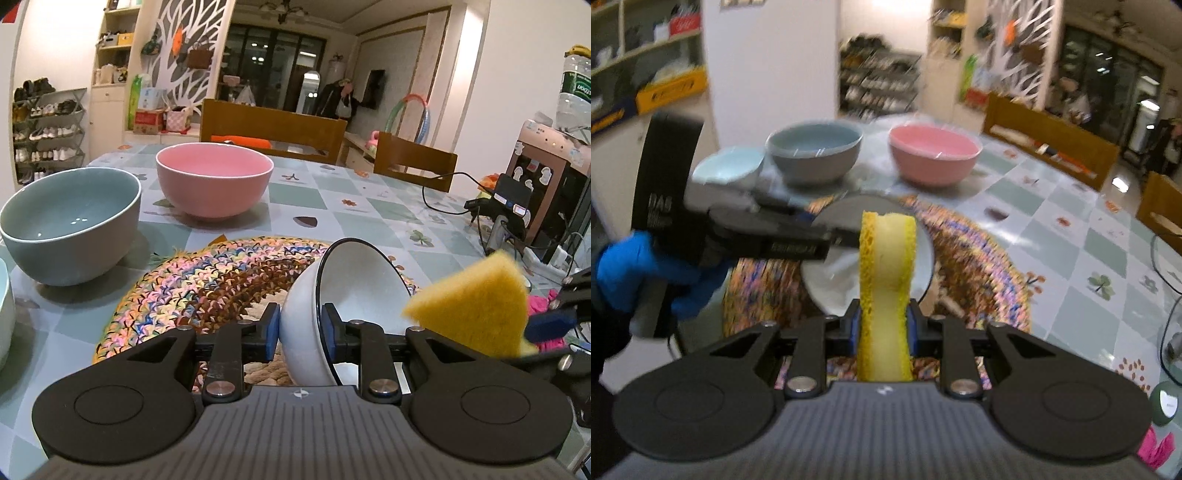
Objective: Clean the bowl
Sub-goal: 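Tilt the white bowl with the left tool while the right tool scrubs inside with the sponge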
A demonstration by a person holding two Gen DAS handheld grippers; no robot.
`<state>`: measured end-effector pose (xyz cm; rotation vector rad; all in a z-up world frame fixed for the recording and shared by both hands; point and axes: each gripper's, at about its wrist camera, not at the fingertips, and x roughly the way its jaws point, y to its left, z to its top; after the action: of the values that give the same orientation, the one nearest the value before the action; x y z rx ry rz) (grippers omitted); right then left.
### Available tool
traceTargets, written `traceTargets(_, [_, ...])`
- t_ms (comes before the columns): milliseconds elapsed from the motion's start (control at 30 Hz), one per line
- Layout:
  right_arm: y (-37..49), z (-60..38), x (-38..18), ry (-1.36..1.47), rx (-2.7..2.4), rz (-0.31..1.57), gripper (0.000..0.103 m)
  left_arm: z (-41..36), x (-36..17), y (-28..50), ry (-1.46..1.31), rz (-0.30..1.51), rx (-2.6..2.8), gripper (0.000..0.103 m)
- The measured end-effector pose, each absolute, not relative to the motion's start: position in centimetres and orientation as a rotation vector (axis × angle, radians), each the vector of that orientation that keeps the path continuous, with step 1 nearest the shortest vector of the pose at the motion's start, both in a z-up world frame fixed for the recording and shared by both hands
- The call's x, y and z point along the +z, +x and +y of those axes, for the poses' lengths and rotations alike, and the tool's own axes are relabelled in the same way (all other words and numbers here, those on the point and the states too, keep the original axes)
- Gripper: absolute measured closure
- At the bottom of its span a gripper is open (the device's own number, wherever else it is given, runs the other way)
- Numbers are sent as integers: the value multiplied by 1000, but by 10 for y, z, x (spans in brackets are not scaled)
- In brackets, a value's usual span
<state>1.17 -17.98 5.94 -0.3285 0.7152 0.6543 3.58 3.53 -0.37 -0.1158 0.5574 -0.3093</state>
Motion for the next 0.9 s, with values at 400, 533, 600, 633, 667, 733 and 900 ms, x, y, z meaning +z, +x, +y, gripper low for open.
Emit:
traceTargets(400, [25, -176, 41, -276, 637, 683, 74, 29, -1, 31, -96, 538, -342, 70])
traceTargets(533, [28, -180, 36, -219, 627, 651, 76, 27, -1, 30, -97, 541, -356, 67])
traceTargets(600, [28, -179, 34, -210, 616, 630, 78, 26, -1, 29, -92, 542, -361, 66])
traceTargets(633, [28, -179, 33, -212, 613, 623, 78, 25, -1, 28, -86, 542, -365, 66])
traceTargets(667, [29, -177, 32, -218, 610, 615, 79, 24, -1, 27, -81, 543, -368, 65])
traceTargets(733, [30, -175, 29, -231, 605, 606, 80, 22, -1, 24, -66, 538, -369, 65])
traceTargets(900, [29, -169, 33, -313, 577, 560, 80, 20, -3, 23, -43, 539, -363, 65])
